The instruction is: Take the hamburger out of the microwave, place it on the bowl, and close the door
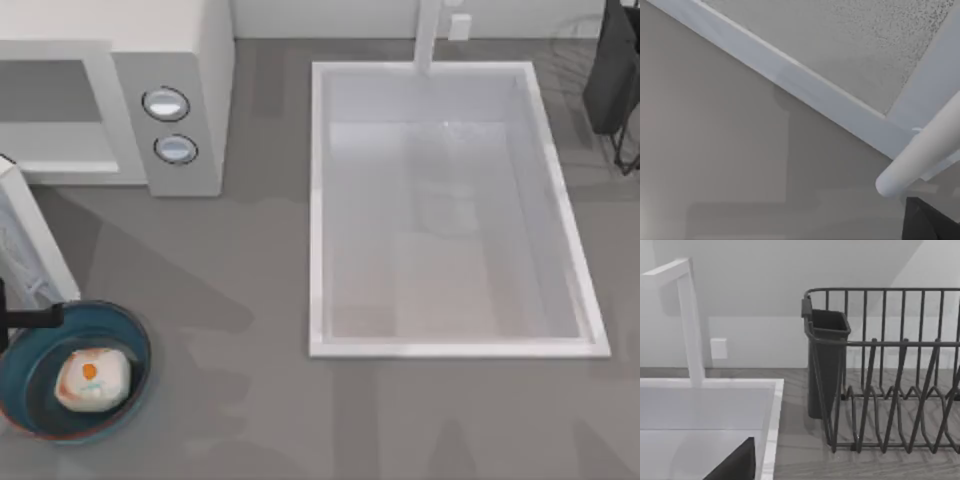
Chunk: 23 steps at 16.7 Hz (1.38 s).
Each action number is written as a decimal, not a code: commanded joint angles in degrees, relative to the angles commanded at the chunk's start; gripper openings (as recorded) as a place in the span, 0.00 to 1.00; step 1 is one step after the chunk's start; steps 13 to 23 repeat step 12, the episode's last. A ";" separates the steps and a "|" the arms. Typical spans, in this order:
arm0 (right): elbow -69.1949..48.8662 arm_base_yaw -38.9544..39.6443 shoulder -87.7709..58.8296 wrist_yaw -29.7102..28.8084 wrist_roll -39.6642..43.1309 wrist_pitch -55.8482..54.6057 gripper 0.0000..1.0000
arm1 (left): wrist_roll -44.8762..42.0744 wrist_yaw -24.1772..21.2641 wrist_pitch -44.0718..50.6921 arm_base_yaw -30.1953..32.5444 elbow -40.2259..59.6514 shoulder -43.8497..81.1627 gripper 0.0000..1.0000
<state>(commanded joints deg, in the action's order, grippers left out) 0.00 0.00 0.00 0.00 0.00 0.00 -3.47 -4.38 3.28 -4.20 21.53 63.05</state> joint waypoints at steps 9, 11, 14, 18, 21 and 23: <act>0.00 0.00 0.00 0.00 0.00 0.00 1.00 | 1.03 1.15 -9.89 1.91 14.28 25.23 0.00; 0.00 0.00 0.00 0.00 0.00 0.00 1.00 | 1.13 1.26 -10.77 2.08 15.50 26.77 0.00; 0.00 0.00 0.00 0.00 0.00 0.00 1.00 | 1.13 1.26 -10.78 2.09 15.52 26.79 0.00; 0.00 0.00 0.00 0.00 0.00 0.00 1.00 | 1.13 1.26 -10.78 2.09 15.52 26.79 0.00; 0.00 0.00 0.00 0.00 0.00 0.00 1.00 | 1.13 1.26 -10.78 2.09 15.52 26.79 0.00; 0.00 0.00 0.00 0.00 0.00 0.00 1.00 | 1.13 1.26 -10.78 2.09 15.52 26.79 0.00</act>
